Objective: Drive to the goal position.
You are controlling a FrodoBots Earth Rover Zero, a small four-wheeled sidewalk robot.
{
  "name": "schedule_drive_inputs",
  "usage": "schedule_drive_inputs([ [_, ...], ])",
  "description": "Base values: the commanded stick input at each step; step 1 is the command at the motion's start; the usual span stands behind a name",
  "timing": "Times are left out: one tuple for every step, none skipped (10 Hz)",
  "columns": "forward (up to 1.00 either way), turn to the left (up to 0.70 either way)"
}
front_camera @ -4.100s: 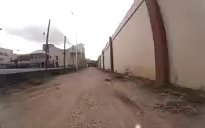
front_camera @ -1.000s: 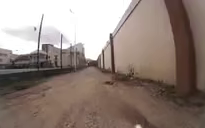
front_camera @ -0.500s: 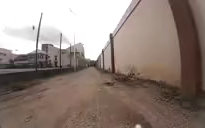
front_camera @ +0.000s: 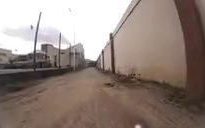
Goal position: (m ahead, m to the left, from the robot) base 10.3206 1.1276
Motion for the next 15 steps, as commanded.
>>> schedule_drive_inputs([
  [0.3,0.0],
  [0.3,0.0],
  [0.3,0.0],
  [0.3,0.0],
  [0.3,0.0],
  [0.3,0.0],
  [0.3,0.0],
  [0.3,0.0],
  [0.3,0.0],
  [0.3,0.0],
  [0.3,0.0],
  [0.3,0.0],
  [0.3,0.0],
  [0.3,0.0],
  [0.3,0.0],
])
